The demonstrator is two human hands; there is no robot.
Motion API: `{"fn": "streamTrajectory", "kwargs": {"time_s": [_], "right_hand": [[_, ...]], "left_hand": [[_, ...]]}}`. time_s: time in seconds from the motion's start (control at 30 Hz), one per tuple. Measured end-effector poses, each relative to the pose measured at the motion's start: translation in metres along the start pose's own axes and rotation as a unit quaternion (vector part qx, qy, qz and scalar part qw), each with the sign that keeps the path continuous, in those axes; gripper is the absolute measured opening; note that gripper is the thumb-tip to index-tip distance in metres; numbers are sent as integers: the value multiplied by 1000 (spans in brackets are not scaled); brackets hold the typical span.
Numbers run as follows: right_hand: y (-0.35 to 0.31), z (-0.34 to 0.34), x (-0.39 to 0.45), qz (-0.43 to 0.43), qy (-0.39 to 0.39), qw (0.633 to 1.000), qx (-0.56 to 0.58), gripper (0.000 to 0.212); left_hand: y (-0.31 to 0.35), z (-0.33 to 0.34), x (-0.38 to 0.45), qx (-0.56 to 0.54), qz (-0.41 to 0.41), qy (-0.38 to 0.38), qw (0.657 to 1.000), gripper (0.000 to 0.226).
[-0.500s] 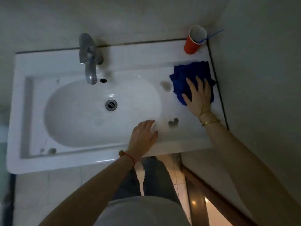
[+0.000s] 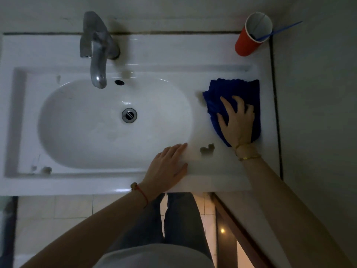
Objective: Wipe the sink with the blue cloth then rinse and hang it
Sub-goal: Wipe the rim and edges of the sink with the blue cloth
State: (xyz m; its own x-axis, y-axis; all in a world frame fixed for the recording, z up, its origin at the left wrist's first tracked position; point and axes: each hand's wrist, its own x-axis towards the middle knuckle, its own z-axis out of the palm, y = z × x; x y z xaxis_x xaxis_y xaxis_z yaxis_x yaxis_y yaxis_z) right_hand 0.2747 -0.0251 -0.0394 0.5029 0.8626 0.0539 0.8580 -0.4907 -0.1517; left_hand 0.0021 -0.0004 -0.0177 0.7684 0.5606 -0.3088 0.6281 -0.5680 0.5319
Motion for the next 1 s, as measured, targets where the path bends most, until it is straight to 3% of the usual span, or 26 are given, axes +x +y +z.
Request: {"fn": "streamTrajectory", "kwargs": {"time_s": [0.2,0.37,0.47,0.67,0.9,1.0], "right_hand": [[-1,5,-27,-26,13,999,27,46],[-19,17,44,19,24,999,38,46],[-41,23,57,-34,21,997,59,45],[-32,23,-10,-133,4,985,109,44],[-35,26,59,-4,27,996,86,46],[-50,25,39,-69,32,992,104,44]], "left_hand": [[-3,4,-2,-16,-10,10,1000,63],[-2,4,-1,-21,-10,22,999,61],[-2,4,-1,-31,-12,22,999,60],[-3,6,-2,-34,-14,24,999,62],[-3,7,0,-37,-12,26,999,62],[-3,7,-2,-36,-13,30,999,61]]}}
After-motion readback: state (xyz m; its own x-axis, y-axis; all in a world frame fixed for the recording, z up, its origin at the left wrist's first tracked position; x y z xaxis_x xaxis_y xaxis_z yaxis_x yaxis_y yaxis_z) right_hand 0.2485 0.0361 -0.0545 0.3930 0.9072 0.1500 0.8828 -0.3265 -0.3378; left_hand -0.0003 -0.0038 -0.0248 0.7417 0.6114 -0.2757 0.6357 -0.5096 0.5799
